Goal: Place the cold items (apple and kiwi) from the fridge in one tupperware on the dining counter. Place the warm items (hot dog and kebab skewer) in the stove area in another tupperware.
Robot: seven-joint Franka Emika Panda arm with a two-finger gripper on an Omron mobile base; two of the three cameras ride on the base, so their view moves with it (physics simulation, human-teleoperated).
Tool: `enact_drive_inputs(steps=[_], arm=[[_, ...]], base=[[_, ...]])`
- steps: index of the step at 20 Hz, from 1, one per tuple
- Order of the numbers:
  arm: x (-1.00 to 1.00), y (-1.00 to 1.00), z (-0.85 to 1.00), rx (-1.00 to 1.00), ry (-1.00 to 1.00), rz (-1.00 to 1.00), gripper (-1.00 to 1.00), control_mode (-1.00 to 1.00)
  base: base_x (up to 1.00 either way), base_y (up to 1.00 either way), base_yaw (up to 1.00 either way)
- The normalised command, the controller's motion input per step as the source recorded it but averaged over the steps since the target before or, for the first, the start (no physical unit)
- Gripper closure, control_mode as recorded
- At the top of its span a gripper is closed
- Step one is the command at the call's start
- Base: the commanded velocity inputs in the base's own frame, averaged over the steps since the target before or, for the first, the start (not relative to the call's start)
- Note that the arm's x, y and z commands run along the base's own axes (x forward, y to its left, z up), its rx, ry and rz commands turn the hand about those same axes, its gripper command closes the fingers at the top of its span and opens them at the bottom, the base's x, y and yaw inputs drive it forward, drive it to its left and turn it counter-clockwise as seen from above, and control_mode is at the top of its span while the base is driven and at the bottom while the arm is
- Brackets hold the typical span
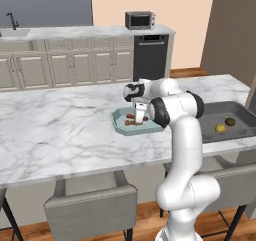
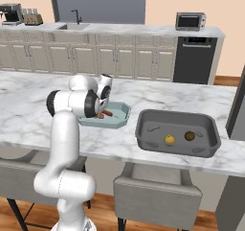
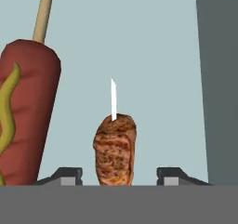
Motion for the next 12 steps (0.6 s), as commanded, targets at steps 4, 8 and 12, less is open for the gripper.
enact_drive_inputs(steps=[4, 8, 12], arm=[[-0.33, 0.0, 0.22, 0.0, -0.13, 0.0, -1.0, -1.0], [-0.55, 0.0, 0.44, 0.0, -0.14, 0.0, -1.0, -1.0], [-0.45, 0.01, 0.61, 0.0, -0.12, -0.05, -1.0, -1.0]], base=[[0.0, 0.0, 0.0], [0.0, 0.0, 0.0], [0.0, 0.0, 0.0]])
